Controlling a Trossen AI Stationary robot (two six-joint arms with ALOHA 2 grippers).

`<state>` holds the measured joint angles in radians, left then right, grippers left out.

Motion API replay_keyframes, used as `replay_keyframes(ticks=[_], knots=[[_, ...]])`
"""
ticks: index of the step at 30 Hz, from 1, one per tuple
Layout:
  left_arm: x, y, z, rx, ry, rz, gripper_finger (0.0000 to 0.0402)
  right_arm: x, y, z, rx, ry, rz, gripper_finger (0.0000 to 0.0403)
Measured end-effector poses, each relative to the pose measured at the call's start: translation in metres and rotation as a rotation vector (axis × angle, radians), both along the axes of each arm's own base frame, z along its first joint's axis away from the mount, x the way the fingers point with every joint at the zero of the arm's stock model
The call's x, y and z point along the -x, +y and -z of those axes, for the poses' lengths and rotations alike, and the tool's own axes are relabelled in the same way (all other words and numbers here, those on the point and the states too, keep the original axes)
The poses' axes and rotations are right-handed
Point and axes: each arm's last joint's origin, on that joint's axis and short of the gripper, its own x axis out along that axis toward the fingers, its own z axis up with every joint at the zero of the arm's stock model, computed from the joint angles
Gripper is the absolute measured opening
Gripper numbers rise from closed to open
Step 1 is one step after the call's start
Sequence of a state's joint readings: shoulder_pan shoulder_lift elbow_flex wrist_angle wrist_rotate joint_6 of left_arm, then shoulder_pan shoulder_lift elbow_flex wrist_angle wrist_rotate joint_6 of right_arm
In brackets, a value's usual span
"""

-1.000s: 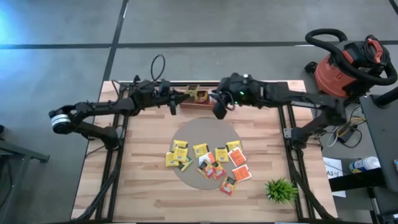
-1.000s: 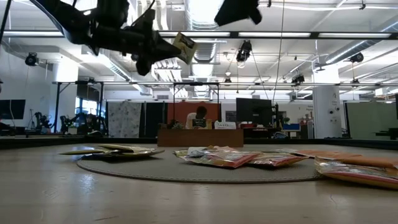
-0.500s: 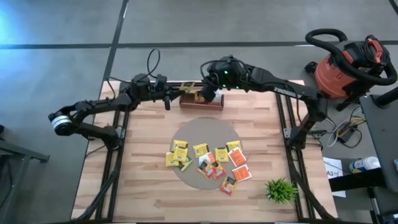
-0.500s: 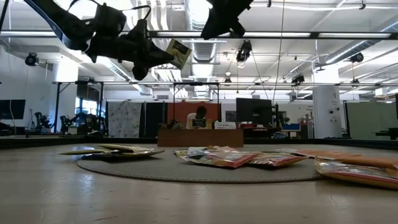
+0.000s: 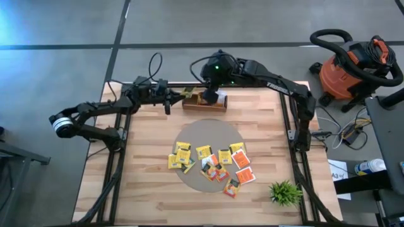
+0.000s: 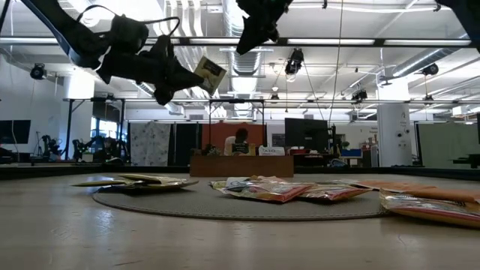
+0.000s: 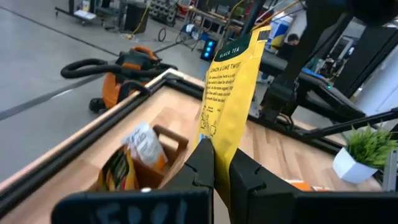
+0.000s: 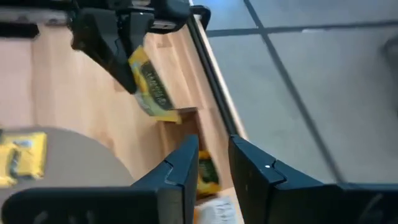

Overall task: Pick & Place Tea
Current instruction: Put the yellow tea bag into the left compartment of the wooden organizer

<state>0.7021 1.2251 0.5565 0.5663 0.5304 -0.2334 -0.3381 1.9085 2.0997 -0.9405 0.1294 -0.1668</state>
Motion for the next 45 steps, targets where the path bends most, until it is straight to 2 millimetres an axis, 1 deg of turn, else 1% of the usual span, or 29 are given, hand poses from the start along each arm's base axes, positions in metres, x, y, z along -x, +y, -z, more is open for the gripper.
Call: replay_keyframes(ticks=[3, 5, 9, 11, 17, 21, 25, 29, 34, 40, 45], knots=[[0.002, -0.002, 0.005, 0.001, -0.004, -0.001, 0.0012, -0.004, -0.002, -0.003, 0.063, 0.044, -0.075, 0.0098], [0.002, -0.002, 0.005, -0.007, -0.012, 0.001, 0.0012, -0.01, -0.003, -0.001, 0.077, 0.064, -0.138, 0.0106], [0.001, -0.004, 0.003, -0.028, -0.033, 0.02, 0.0012, -0.022, -0.004, 0.006, 0.035, 0.057, -0.218, 0.0122], [0.001, -0.005, 0.003, -0.028, -0.03, 0.035, 0.0012, -0.026, -0.005, 0.008, 0.025, 0.052, -0.229, 0.013], [-0.002, -0.01, 0.006, -0.051, -0.022, 0.066, 0.0012, -0.029, -0.009, 0.009, 0.042, 0.059, -0.241, 0.0155], [-0.003, -0.011, 0.004, -0.082, -0.023, 0.074, 0.0012, -0.03, -0.007, 0.015, -0.011, 0.059, -0.273, 0.0168], [-0.006, -0.009, 0.002, -0.106, -0.022, 0.076, 0.0012, -0.031, -0.006, 0.015, -0.06, 0.038, -0.289, 0.0176], [-0.014, -0.006, 0.002, -0.102, -0.015, 0.096, 0.0012, -0.031, -0.006, 0.016, -0.065, 0.036, -0.286, 0.0178], [-0.028, -0.005, -0.004, -0.119, -0.023, 0.137, 0.0012, -0.031, -0.006, 0.017, -0.088, 0.036, -0.267, 0.0178], [-0.03, -0.003, -0.005, -0.122, -0.024, 0.133, 0.0012, -0.026, -0.004, 0.022, -0.137, 0.102, -0.249, 0.0175], [-0.03, -0.003, -0.005, -0.126, -0.023, 0.136, 0.0012, -0.026, -0.004, 0.023, -0.131, 0.104, -0.255, 0.0156]])
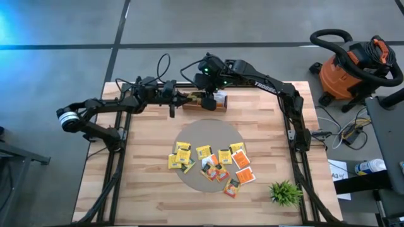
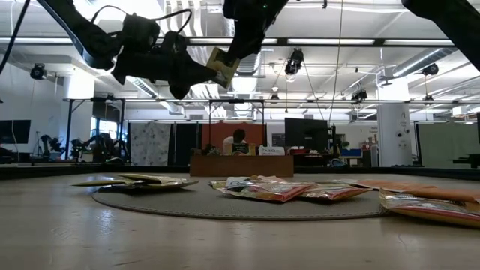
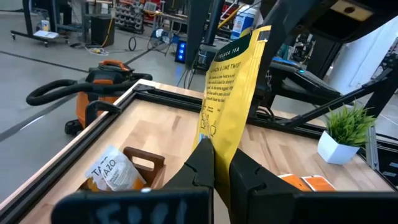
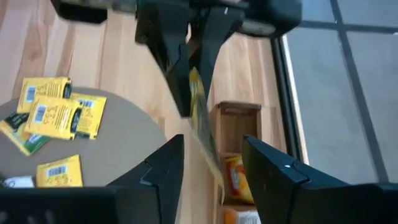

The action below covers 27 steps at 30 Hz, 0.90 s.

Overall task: Pick & Place Tea
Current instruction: Put the yellow tea bag into the left compartment of the wooden organizer

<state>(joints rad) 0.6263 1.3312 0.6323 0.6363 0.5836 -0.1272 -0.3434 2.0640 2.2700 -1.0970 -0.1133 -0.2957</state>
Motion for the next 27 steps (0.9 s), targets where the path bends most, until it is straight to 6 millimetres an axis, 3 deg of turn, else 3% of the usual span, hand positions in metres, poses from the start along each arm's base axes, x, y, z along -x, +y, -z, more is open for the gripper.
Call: replay_keyframes(ticks=[15, 22, 27], knots=[[-0.001, 0.001, -0.001, -0.01, -0.015, -0.04, 0.0027, -0.002, -0.003, 0.006, 0.046, 0.003, -0.049, 0.0015], [-0.001, 0.002, 0.004, 0.11, 0.027, -0.091, 0.0029, -0.002, -0.005, 0.007, 0.081, 0.015, -0.017, 0.0009], [0.001, 0.001, 0.019, 0.198, 0.159, -0.104, 0.003, -0.001, -0.019, 0.004, 0.11, -0.02, 0.1, 0.0009]])
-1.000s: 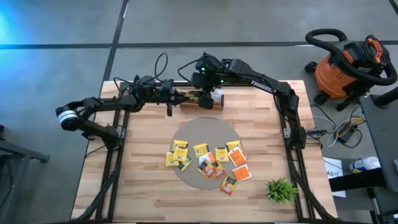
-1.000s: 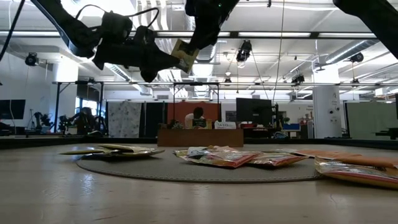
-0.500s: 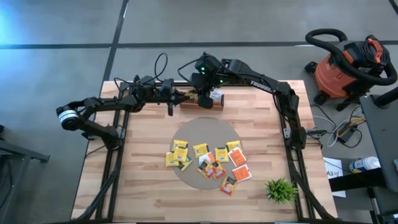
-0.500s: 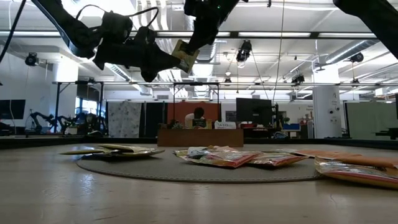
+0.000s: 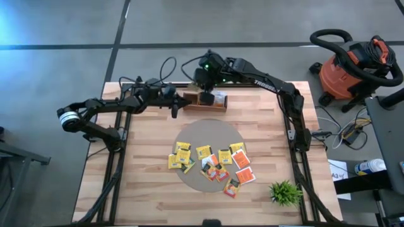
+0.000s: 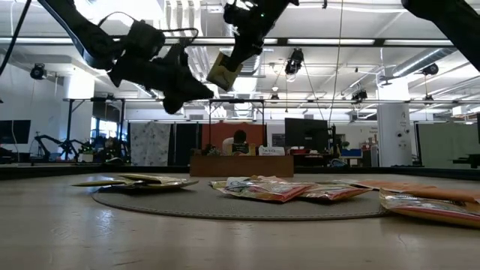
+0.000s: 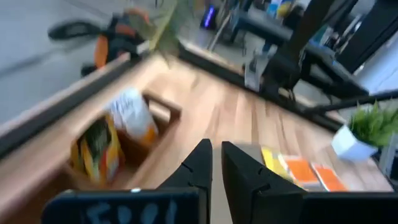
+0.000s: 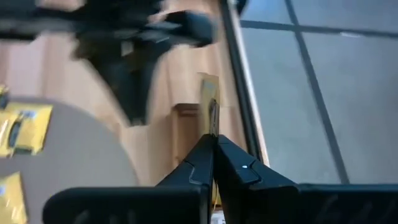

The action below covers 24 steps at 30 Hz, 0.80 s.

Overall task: Pick & Place Tea
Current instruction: Put the yellow tea bag into the left compartment of the wooden organizer

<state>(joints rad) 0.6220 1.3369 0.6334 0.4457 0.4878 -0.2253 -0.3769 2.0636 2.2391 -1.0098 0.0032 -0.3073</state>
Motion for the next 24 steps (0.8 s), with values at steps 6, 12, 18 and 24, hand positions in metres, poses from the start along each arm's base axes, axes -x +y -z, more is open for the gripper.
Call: replay_keyframes(ticks=[6, 12, 18, 24], knots=[[0.008, -0.003, 0.023, 0.077, 0.21, -0.071, 0.003, 0.002, -0.028, 0.02, -0.163, 0.009, 0.12, 0.0009], [0.027, -0.01, 0.043, 0.105, 0.288, -0.255, 0.003, -0.014, -0.047, 0.061, -0.228, 0.082, 0.127, 0.0009], [0.037, -0.012, 0.031, 0.02, 0.067, -0.407, 0.003, -0.024, -0.051, 0.085, -0.274, 0.15, 0.083, 0.0008], [0.029, -0.003, 0.021, -0.017, 0.004, -0.413, 0.003, -0.032, -0.044, 0.088, -0.277, 0.154, 0.048, 0.0008]])
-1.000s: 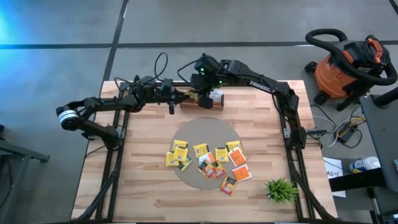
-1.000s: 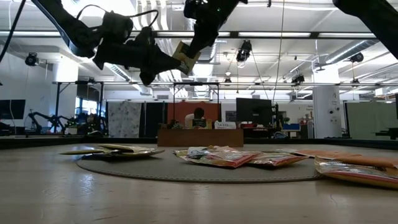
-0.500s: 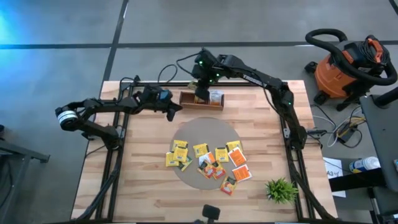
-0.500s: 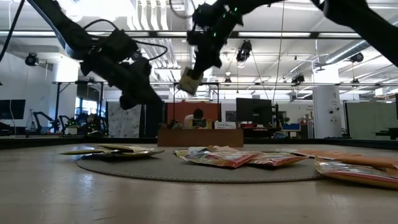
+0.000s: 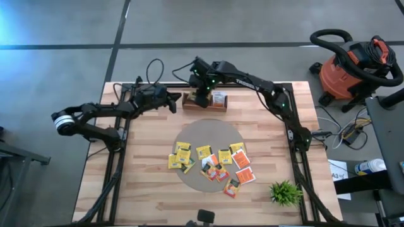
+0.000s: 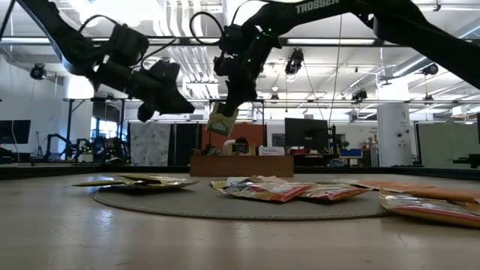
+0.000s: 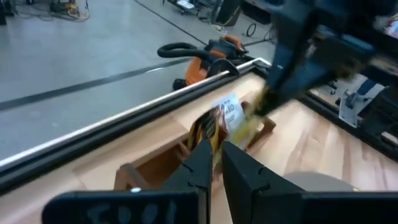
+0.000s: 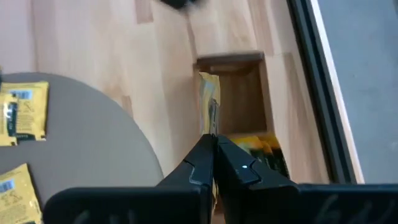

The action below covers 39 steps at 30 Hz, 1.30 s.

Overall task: Pick & Place Tea
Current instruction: Put the yellow tea bag into the left compartment of the wooden organizer

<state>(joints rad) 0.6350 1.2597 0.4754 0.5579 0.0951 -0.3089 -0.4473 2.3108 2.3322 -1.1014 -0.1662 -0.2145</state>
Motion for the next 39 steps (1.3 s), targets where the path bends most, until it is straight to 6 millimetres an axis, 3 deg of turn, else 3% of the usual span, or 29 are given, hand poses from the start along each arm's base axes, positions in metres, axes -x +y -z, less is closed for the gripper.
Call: replay_keyframes(ticks=[14, 20, 25, 29, 39], knots=[[-0.026, 0.017, 0.009, 0.007, 0.067, 0.083, 0.003, -0.01, 0.009, -0.008, 0.033, -0.071, -0.031, 0.0008], [-0.018, 0.016, 0.016, -0.002, 0.187, 0.054, 0.003, -0.011, 0.008, -0.009, 0.043, -0.09, -0.028, 0.0008], [-0.005, 0.017, 0.003, -0.056, 0.23, -0.062, 0.003, -0.011, 0.001, -0.009, 0.066, -0.106, -0.008, 0.0008], [0.0, 0.017, -0.002, -0.071, 0.244, -0.084, 0.003, -0.011, -0.008, -0.002, 0.069, -0.123, 0.027, 0.0008], [0.002, 0.016, 0.012, 0.017, 0.294, -0.095, 0.003, -0.008, -0.02, 0.032, 0.033, -0.095, 0.073, 0.0008]])
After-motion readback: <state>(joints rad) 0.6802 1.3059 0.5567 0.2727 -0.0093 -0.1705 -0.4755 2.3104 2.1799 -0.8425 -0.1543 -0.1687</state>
